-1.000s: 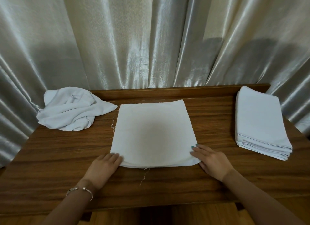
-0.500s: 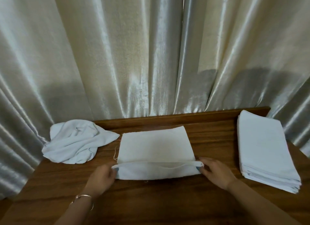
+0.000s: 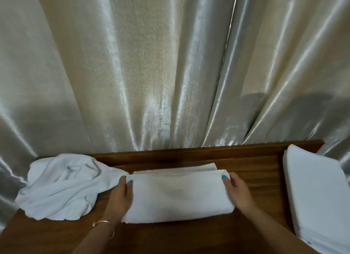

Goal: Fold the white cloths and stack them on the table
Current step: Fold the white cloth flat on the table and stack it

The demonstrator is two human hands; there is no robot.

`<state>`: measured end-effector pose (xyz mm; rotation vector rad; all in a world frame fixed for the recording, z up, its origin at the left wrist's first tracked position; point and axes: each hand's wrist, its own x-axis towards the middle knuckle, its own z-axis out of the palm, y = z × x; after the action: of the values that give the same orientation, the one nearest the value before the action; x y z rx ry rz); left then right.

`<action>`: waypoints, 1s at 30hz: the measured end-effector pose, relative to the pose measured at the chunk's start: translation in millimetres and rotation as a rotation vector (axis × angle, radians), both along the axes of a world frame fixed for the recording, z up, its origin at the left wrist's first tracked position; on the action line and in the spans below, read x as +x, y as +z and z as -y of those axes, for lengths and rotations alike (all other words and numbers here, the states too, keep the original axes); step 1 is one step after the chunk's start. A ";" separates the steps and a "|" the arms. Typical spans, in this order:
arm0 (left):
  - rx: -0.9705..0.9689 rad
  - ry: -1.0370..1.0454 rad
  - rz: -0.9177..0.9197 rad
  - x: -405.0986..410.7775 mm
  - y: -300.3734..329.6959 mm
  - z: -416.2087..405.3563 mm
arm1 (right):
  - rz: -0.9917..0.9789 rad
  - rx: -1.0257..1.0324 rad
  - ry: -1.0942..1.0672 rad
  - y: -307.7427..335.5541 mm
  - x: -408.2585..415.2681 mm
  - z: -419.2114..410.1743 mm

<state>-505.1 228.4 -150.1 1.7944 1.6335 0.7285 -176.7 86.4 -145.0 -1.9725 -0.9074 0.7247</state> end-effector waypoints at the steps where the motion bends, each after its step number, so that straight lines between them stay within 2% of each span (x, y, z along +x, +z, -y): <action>1: 0.041 -0.003 -0.028 4.0 -6.4 -8.7 | 0.053 -0.019 -0.023 -4.3 0.8 -9.5; 4: 0.149 -0.050 -0.133 13.8 -20.0 -33.9 | 0.177 -0.095 -0.052 -14.7 6.6 -34.0; 9: 0.225 -0.147 -0.281 25.2 -27.3 -63.9 | 0.430 -0.244 -0.034 -22.3 19.0 -65.9; 14: 0.061 -0.137 -0.334 31.0 -38.6 -75.9 | 0.677 -0.429 -0.013 -29.6 21.4 -85.5; 16: 0.049 -0.128 -0.371 31.9 -40.4 -77.6 | 0.734 -0.465 0.002 -35.8 19.6 -87.6; 18: 0.100 -0.163 -0.486 34.0 -37.7 -74.9 | 0.776 -0.498 0.005 -37.1 14.0 -88.3; 20: 0.189 -0.161 -0.574 36.2 -33.8 -68.9 | 0.867 -0.441 -0.046 -36.1 7.1 -88.8; 22: 0.196 -0.063 -0.585 40.0 -28.7 -62.1 | 0.979 -0.314 -0.109 -36.2 -2.9 -87.7; 24: 0.310 -0.008 -0.559 52.6 -28.8 -54.0 | 1.045 -0.169 -0.051 -33.5 -22.3 -91.6; 27: 0.568 -0.247 -0.523 91.0 -37.6 -28.5 | 0.987 0.059 0.230 -38.2 -66.1 -99.7; 29: 0.538 -0.428 -0.497 113.8 -40.8 -12.2 | 0.957 0.065 0.404 -48.1 -88.9 -102.1; 30: 0.406 -0.472 -0.473 120.8 -39.9 -7.8 | 0.945 0.010 0.455 -52.7 -94.2 -102.0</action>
<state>-384.3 236.2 -189.9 2.6830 1.2916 0.4550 -270.9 188.4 -197.6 -2.1096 -1.9418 -0.0470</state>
